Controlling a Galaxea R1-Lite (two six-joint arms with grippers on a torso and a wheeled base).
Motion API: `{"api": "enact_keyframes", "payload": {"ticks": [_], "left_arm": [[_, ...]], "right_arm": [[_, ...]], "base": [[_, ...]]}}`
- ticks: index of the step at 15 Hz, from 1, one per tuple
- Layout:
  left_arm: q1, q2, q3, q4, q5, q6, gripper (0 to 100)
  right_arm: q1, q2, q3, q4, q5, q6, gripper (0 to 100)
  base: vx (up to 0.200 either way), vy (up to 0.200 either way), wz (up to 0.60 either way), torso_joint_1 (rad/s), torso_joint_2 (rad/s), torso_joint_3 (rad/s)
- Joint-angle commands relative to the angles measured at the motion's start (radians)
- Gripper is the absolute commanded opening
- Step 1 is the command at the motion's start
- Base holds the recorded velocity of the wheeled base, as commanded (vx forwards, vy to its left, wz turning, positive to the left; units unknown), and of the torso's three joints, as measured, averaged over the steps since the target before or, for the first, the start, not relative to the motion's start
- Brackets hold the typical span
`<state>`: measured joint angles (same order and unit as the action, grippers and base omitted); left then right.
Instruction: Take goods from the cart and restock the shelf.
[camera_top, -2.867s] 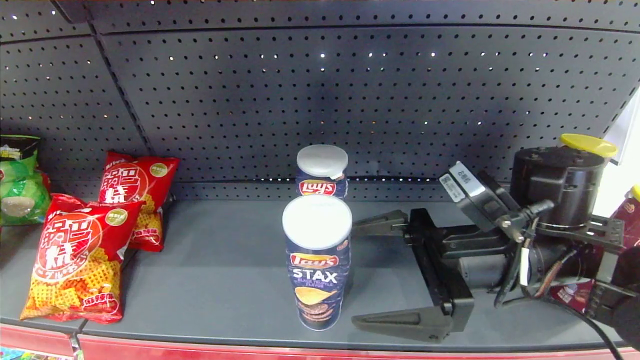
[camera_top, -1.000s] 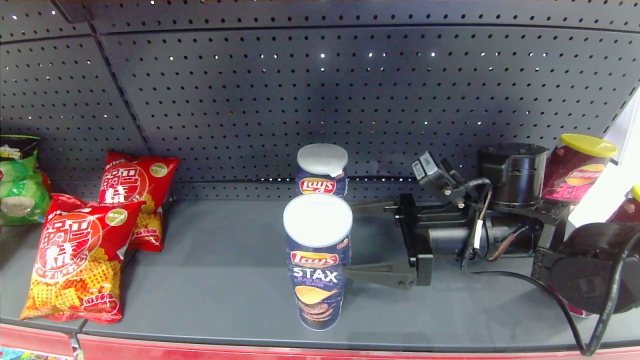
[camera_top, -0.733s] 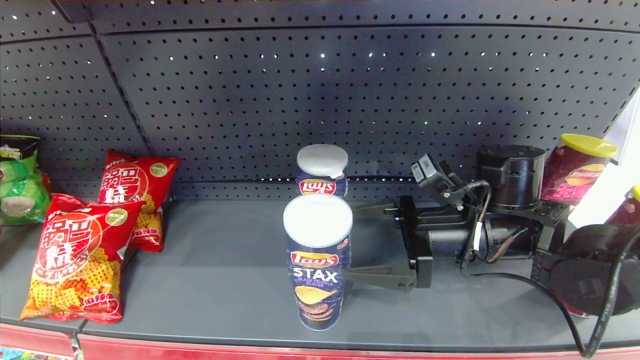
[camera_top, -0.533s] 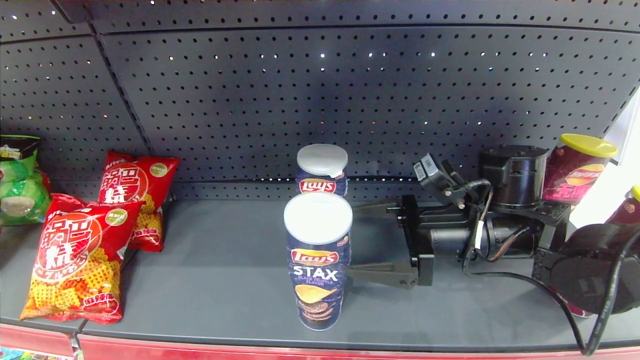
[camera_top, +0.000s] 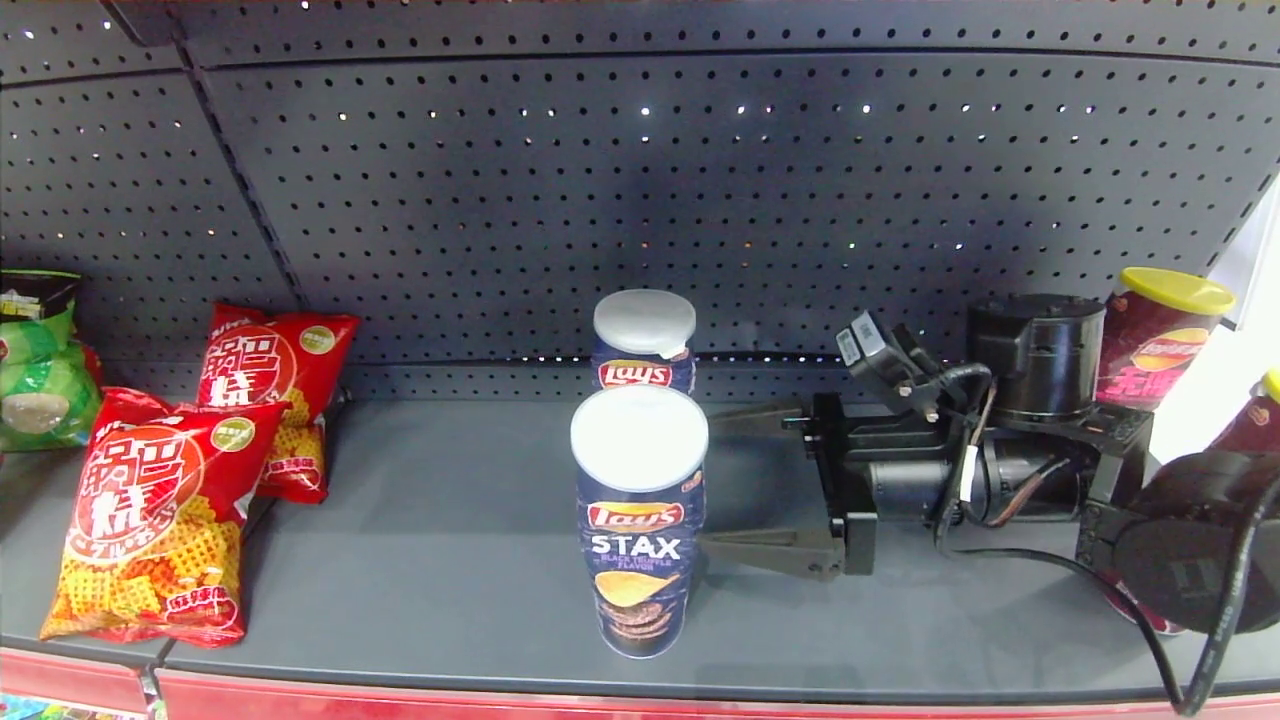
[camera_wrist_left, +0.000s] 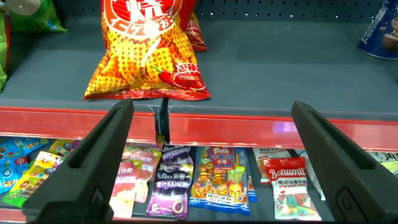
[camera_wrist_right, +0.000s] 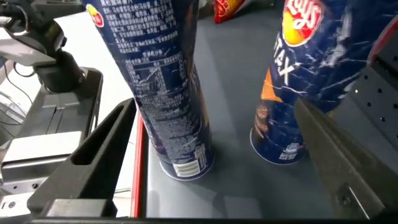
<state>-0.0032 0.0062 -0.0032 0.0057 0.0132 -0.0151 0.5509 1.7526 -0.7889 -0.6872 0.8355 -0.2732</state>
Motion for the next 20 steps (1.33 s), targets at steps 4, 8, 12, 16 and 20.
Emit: {"api": "enact_keyframes", "payload": {"ticks": [4, 8, 12, 16, 20], "left_arm": [[0.0, 0.001, 0.0, 0.0, 0.001, 0.0, 100], [0.0, 0.001, 0.0, 0.0, 0.001, 0.0, 100], [0.0, 0.001, 0.0, 0.0, 0.001, 0.0, 100], [0.0, 0.001, 0.0, 0.0, 0.001, 0.0, 100], [0.0, 0.001, 0.0, 0.0, 0.001, 0.0, 100]], "right_arm": [[0.004, -0.081, 0.051, 0.002, -0.001, 0.0, 100], [-0.02, -0.309, 0.111, 0.011, -0.021, 0.02, 100], [-0.032, -0.846, 0.419, 0.011, -0.055, 0.201, 100], [-0.098, -1.254, 0.632, 0.0, -0.302, 0.358, 100], [-0.31, -1.423, 0.748, 0.0, -0.487, 0.379, 100]], "base": [[0.0, 0.0, 0.0, 0.0, 0.0, 0.0], [0.0, 0.0, 0.0, 0.0, 0.0, 0.0], [0.0, 0.0, 0.0, 0.0, 0.0, 0.0], [0.0, 0.0, 0.0, 0.0, 0.0, 0.0], [0.0, 0.0, 0.0, 0.0, 0.0, 0.0]]}}
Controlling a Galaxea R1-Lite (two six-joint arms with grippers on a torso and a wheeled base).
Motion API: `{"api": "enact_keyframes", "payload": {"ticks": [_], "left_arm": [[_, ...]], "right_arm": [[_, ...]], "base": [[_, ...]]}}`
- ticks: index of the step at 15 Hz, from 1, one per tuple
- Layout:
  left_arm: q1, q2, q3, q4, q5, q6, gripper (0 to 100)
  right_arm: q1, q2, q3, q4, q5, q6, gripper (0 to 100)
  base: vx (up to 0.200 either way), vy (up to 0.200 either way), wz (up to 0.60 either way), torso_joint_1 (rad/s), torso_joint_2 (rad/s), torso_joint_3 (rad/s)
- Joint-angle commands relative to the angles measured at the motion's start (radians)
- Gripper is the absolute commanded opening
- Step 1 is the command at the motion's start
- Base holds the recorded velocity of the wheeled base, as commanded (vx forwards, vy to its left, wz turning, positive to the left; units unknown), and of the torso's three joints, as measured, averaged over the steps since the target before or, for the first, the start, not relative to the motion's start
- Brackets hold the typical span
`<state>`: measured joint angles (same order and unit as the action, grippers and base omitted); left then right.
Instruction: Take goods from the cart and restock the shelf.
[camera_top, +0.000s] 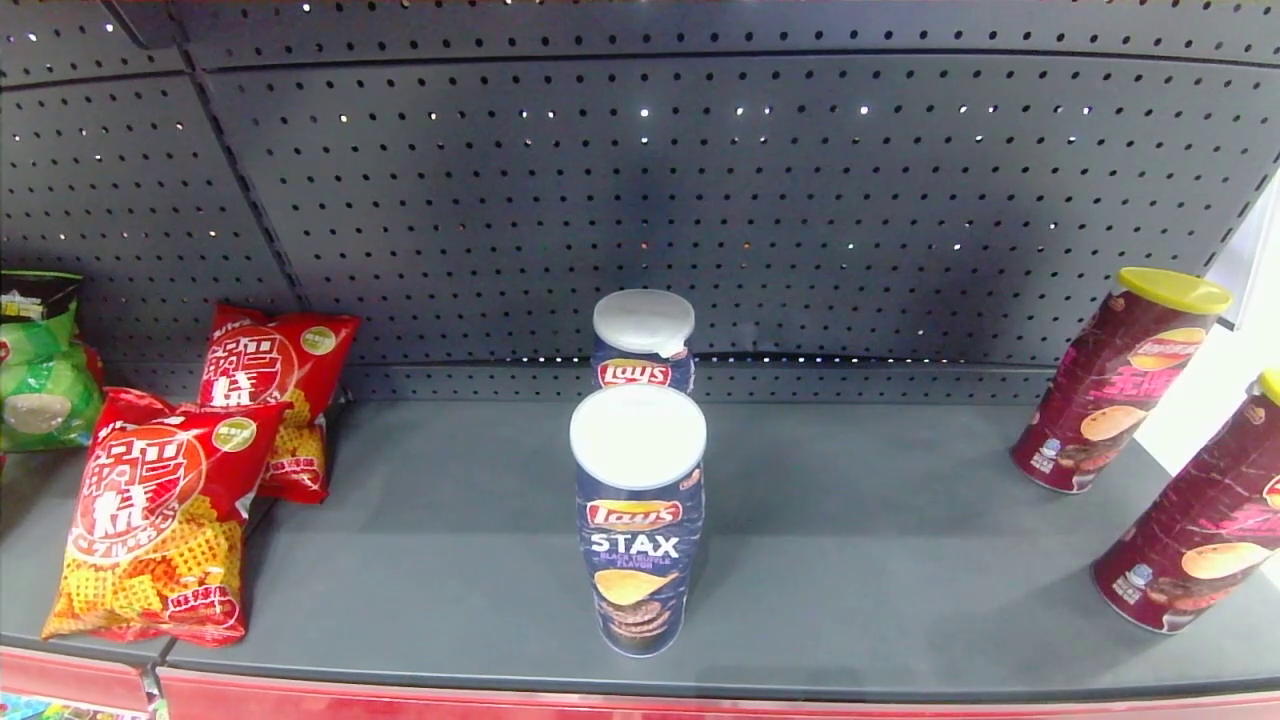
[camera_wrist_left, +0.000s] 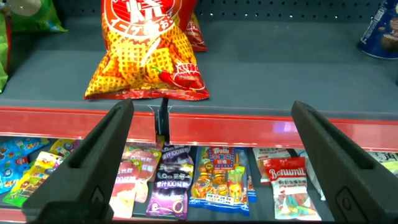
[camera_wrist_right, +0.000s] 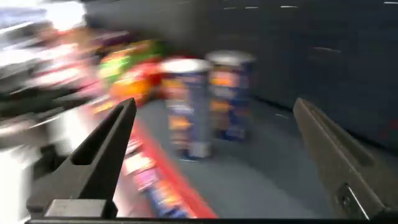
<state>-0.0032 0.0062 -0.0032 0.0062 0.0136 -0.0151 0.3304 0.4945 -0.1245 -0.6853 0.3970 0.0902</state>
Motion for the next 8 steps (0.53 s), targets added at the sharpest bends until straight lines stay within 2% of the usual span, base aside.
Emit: {"api": "enact_keyframes", "payload": {"ticks": [1, 3, 4, 5, 6, 8], "left_arm": [[0.0, 0.001, 0.0, -0.002, 0.0, 0.0, 100], [0.0, 0.001, 0.0, 0.0, 0.0, 0.0, 100], [0.0, 0.001, 0.0, 0.0, 0.0, 0.0, 100], [0.0, 0.001, 0.0, 0.0, 0.0, 0.0, 100], [0.0, 0.001, 0.0, 0.0, 0.0, 0.0, 100], [0.0, 0.001, 0.0, 0.0, 0.0, 0.0, 100]], "right_arm": [[-0.154, -0.171, 0.124, 0.003, -0.076, 0.013, 100], [-0.182, -0.198, 0.124, 0.141, -0.118, -0.009, 100], [-0.189, -0.243, 0.124, 0.26, -0.184, -0.01, 100], [-0.192, -0.263, 0.124, 0.308, -0.214, -0.009, 100], [-0.214, -0.352, 0.124, 0.443, -0.302, -0.004, 100], [-0.24, -0.399, 0.124, 0.546, -0.305, 0.023, 100]], "base": [[0.0, 0.0, 0.0, 0.0, 0.0, 0.0], [0.0, 0.0, 0.0, 0.0, 0.0, 0.0], [0.0, 0.0, 0.0, 0.0, 0.0, 0.0], [0.0, 0.0, 0.0, 0.0, 0.0, 0.0], [0.0, 0.0, 0.0, 0.0, 0.0, 0.0], [0.0, 0.0, 0.0, 0.0, 0.0, 0.0]]}}
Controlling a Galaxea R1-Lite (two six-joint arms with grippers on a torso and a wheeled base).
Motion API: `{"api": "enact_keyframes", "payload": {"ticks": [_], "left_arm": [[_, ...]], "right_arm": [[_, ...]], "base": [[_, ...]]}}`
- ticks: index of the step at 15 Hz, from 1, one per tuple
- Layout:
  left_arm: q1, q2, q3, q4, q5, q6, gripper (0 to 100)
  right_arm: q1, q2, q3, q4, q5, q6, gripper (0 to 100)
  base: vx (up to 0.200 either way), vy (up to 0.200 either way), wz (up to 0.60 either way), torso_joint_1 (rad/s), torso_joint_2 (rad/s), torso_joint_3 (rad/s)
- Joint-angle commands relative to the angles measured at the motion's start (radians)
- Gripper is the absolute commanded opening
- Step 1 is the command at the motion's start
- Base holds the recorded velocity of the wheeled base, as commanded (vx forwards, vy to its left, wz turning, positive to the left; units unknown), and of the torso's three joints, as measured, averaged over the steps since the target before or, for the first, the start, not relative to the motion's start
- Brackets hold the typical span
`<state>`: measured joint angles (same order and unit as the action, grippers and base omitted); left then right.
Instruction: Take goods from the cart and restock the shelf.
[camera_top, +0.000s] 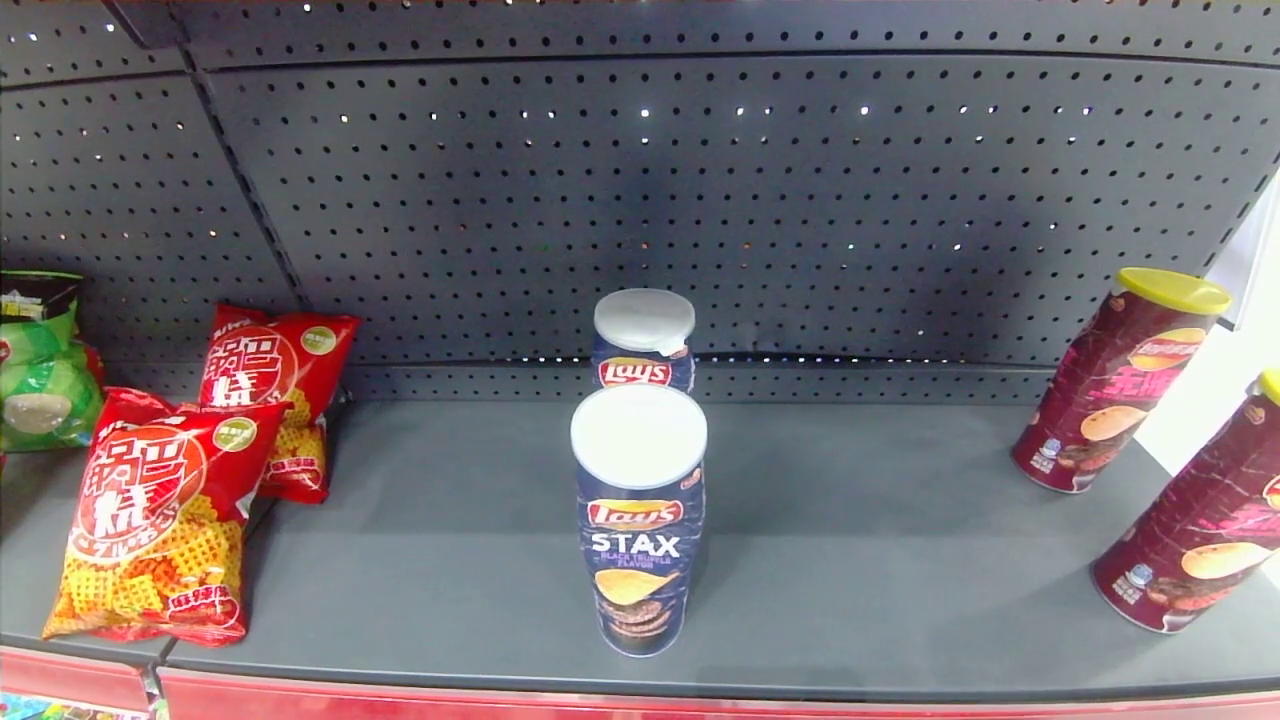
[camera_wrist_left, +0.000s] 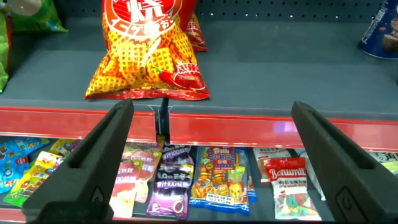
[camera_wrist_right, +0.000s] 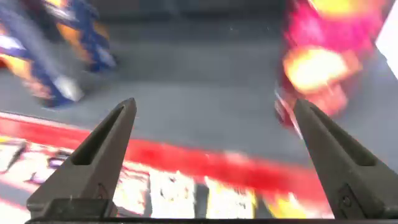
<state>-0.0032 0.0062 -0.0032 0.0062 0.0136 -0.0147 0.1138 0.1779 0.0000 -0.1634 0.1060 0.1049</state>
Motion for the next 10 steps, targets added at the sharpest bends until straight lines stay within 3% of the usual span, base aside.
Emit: {"api": "enact_keyframes", "payload": {"ticks": [1, 3, 6, 9, 10], "left_arm": [[0.0, 0.001, 0.0, 0.0, 0.0, 0.001, 100], [0.0, 0.001, 0.0, 0.0, 0.002, 0.001, 100], [0.0, 0.001, 0.0, 0.0, 0.0, -0.001, 100], [0.0, 0.001, 0.0, 0.0, 0.0, -0.001, 100], [0.0, 0.001, 0.0, -0.002, 0.0, 0.001, 100]], "right_arm": [[-0.029, -0.08, 0.0, 0.03, -0.014, 0.015, 100], [-0.141, -0.089, 0.0, 0.096, 0.04, -0.002, 100], [-0.163, -0.1, 0.0, 0.104, 0.067, -0.068, 100], [-0.164, -0.1, 0.0, 0.107, -0.034, -0.08, 100], [-0.16, -0.104, 0.0, 0.171, -0.098, -0.083, 100]], "base": [[0.0, 0.0, 0.0, 0.0, 0.0, 0.0], [0.0, 0.0, 0.0, 0.0, 0.0, 0.0], [0.0, 0.0, 0.0, 0.0, 0.0, 0.0], [0.0, 0.0, 0.0, 0.0, 0.0, 0.0], [0.0, 0.0, 0.0, 0.0, 0.0, 0.0]]}}
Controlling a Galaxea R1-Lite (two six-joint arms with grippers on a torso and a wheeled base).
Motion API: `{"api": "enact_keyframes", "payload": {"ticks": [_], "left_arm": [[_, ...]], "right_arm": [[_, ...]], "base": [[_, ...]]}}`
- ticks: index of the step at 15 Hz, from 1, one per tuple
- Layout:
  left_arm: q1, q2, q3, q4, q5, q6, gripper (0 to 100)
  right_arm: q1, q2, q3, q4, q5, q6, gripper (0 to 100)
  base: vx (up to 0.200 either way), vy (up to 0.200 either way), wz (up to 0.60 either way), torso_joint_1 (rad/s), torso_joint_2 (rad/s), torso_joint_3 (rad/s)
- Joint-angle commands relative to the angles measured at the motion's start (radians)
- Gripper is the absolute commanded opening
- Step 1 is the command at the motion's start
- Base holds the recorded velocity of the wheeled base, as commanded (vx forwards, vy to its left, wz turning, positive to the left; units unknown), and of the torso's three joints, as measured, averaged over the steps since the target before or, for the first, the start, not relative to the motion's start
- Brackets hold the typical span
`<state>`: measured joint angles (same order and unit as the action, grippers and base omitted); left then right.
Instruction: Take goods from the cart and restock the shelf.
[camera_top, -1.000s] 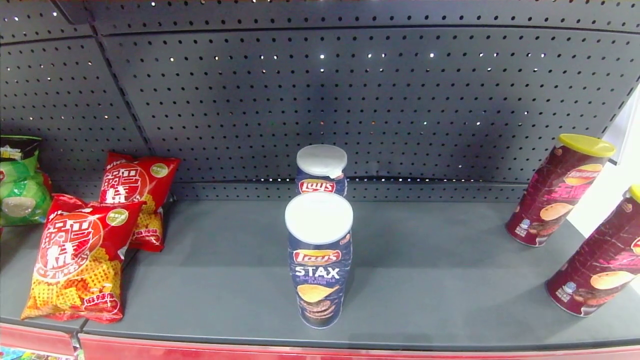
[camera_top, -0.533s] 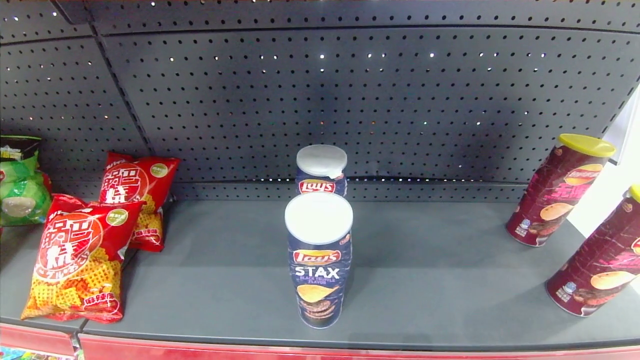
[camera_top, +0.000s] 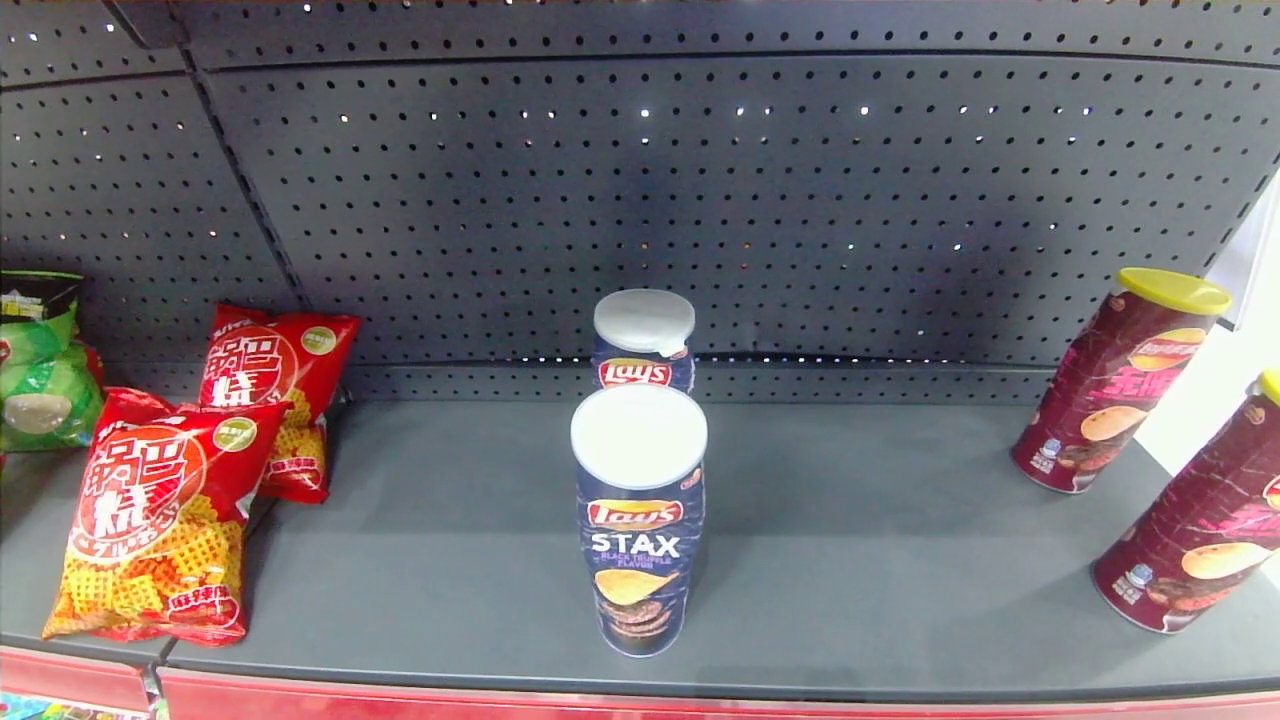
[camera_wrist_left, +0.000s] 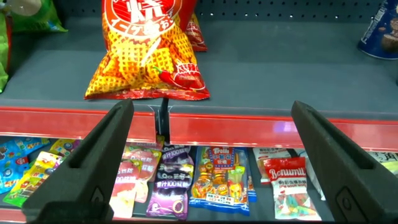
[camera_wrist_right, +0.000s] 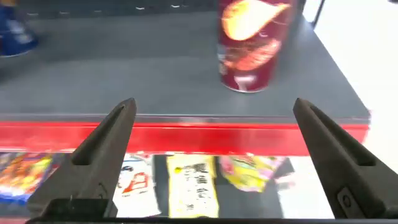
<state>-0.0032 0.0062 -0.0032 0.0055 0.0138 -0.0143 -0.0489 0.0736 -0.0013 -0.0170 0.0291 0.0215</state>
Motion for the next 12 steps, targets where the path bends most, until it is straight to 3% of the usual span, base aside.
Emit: {"api": "enact_keyframes", "payload": {"ticks": [1, 2, 12], "left_arm": [[0.0, 0.001, 0.0, 0.001, 0.0, -0.001, 100], [0.0, 0.001, 0.0, 0.001, 0.0, -0.001, 100], [0.0, 0.001, 0.0, 0.001, 0.0, 0.0, 100]], "right_arm": [[0.015, -0.015, -0.002, 0.028, -0.026, -0.006, 100], [0.046, -0.072, 0.001, 0.011, -0.02, -0.017, 100], [0.046, -0.072, 0.001, 0.014, -0.021, -0.017, 100]], "base": [[0.0, 0.0, 0.0, 0.0, 0.0, 0.0], [0.0, 0.0, 0.0, 0.0, 0.0, 0.0], [0.0, 0.0, 0.0, 0.0, 0.0, 0.0]]}}
